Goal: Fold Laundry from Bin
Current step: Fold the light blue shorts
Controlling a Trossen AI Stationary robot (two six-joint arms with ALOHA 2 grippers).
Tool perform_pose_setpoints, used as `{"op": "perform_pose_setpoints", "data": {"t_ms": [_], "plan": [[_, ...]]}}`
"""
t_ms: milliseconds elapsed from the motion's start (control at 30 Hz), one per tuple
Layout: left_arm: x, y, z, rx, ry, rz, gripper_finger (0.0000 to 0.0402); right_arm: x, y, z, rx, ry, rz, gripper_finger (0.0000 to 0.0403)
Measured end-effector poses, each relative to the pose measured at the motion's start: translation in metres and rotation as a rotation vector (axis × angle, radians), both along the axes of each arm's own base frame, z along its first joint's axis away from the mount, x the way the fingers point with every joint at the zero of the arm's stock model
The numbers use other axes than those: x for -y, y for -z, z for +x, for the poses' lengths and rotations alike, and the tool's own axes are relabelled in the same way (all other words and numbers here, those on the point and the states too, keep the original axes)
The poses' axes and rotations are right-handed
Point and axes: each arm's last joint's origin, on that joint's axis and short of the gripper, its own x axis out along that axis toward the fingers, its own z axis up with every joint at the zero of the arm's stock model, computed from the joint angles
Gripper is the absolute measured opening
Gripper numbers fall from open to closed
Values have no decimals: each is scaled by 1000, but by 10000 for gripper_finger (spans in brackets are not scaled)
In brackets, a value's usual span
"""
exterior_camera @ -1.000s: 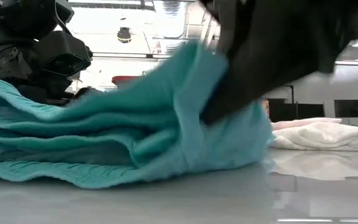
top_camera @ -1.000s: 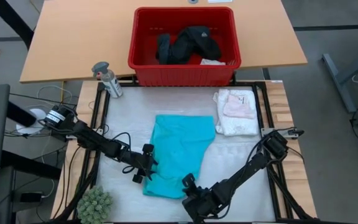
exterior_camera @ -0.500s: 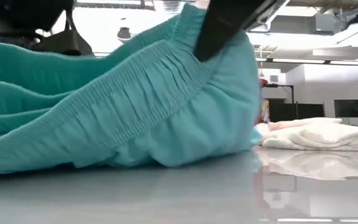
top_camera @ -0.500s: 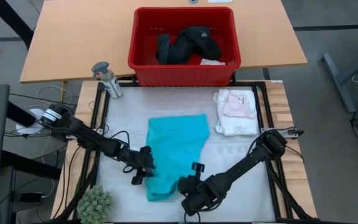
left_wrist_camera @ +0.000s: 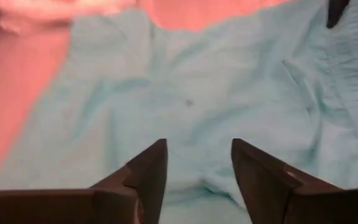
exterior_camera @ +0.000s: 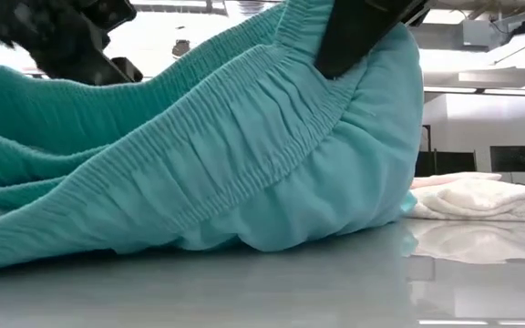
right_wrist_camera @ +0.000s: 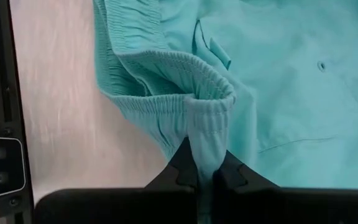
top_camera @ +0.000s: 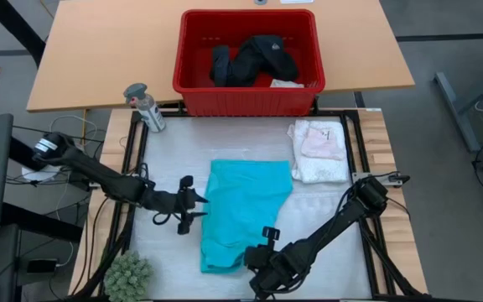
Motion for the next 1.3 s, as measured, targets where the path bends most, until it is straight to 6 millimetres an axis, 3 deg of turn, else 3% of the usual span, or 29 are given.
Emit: {"op": "perform_pose_setpoints", "data": {"t_ms": [100,233,300,500,700,900,1067,1300], "plan": [[-1,5,3,43,7,61,124,0,0,0,-3,-2,5,33],[-3,20,8,-15,16,124,29,0,0,0,-16,-9,23,33],[-2,25,14,-17,33,121,11,0,0,0,-15,-10,25,33],[6,39,28,16,106,91,1,-1,0,0,-27,-16,42,33],[10,64,30,-108,151,83,0,0,0,1,-26,-15,44,33],[9,90,33,-204,91,75,0,0,-1,2,-19,-15,52,33],[9,92,30,-255,74,40,0,-2,-26,5,-1,-23,66,33],[13,94,27,-315,149,-96,0,33,-63,-2,-91,235,5,33]]}}
